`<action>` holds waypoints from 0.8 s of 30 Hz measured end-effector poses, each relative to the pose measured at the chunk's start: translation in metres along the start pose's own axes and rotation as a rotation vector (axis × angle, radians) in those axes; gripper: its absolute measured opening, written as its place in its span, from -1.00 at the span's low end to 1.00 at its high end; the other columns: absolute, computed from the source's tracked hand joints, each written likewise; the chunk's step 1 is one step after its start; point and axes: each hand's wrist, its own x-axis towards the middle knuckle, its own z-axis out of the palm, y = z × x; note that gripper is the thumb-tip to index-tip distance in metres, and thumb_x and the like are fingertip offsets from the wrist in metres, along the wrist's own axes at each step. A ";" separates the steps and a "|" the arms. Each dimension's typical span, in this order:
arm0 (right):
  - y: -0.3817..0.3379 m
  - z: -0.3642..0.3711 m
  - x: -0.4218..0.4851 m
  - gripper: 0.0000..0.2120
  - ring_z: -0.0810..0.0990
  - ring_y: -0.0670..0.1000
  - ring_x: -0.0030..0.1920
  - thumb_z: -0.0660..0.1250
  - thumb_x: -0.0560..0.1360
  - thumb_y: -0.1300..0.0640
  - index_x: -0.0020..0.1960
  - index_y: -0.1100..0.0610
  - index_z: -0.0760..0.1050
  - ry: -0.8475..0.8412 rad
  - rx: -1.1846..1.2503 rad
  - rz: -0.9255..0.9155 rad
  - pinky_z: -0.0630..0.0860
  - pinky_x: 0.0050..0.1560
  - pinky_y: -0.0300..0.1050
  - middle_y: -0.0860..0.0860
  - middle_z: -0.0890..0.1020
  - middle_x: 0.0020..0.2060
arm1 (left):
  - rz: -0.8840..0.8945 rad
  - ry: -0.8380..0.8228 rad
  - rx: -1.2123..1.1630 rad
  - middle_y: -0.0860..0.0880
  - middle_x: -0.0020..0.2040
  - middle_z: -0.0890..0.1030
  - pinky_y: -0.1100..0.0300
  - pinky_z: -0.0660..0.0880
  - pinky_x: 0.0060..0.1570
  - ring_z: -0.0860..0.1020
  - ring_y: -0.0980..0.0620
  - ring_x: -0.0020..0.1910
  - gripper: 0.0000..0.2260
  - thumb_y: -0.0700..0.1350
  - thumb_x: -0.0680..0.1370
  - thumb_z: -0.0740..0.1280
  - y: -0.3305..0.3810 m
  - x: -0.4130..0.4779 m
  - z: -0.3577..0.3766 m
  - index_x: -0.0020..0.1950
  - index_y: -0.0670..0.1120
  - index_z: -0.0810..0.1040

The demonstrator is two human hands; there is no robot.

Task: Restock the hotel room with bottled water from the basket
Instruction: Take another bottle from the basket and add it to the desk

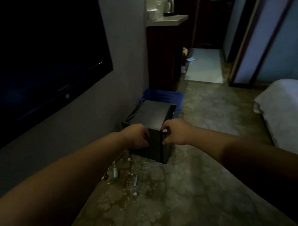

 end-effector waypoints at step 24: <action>0.139 -0.093 0.247 -0.39 0.47 0.10 0.28 0.41 0.42 0.09 0.43 0.06 0.29 0.116 0.074 0.350 0.42 0.20 -0.09 0.11 0.46 0.33 | 0.215 -0.061 0.085 -0.11 0.34 0.47 0.13 0.41 0.23 0.46 -0.07 0.28 -0.50 -0.07 0.50 0.38 -0.028 0.336 -0.121 0.41 -0.11 0.36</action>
